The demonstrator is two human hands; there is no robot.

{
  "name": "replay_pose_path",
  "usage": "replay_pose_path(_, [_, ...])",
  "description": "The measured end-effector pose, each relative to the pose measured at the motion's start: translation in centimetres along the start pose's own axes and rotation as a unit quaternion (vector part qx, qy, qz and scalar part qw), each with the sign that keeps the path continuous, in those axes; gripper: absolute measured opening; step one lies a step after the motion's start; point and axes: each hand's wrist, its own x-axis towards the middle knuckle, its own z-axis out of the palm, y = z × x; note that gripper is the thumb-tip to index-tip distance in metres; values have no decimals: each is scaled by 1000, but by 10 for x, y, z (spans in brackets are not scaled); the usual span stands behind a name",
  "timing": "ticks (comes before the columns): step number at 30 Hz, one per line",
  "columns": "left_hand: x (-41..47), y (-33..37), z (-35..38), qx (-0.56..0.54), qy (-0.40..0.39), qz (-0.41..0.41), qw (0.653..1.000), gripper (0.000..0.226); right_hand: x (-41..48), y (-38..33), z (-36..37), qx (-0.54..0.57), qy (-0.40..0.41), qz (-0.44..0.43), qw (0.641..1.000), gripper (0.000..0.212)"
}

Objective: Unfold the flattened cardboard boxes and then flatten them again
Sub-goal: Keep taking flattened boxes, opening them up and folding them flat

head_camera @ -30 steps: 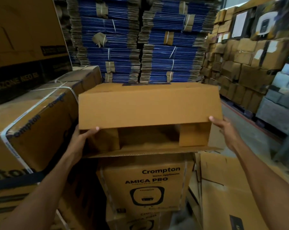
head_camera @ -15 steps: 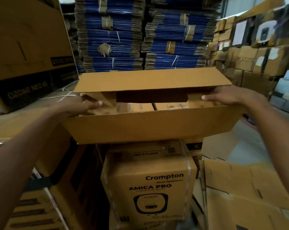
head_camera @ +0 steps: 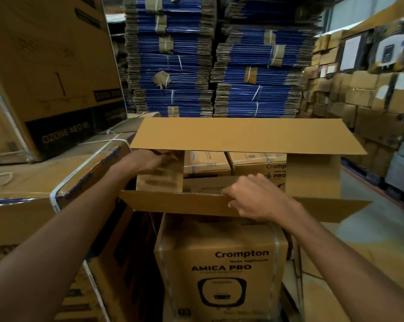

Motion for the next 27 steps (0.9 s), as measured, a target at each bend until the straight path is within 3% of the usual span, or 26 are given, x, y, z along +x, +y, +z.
replay_pose_path(2, [4,6,7,83,-22,8,996,81,-4,0,-3,-17,33,-21,999,45])
replay_pose_path(5, [7,27,26,138,-31,-32,989,147,-10,-1,-4,-37,88,-48,994,44])
replay_pose_path(6, [10,35,31,126,-20,-58,990,155,-12,1,-2,-33,102,-48,993,41])
replay_pose_path(11, [2,63,34,99,24,-101,990,106,-18,6,6,-4,119,-27,992,32])
replay_pose_path(16, [4,69,22,52,55,-49,996,95,-14,11,-1,10,129,-14,992,39])
replay_pose_path(21, [-36,59,-16,-84,108,64,988,81,-11,21,-10,-1,130,12,991,38])
replay_pose_path(27, [-61,24,-3,-109,186,113,970,68,-3,30,-8,10,143,23,989,40])
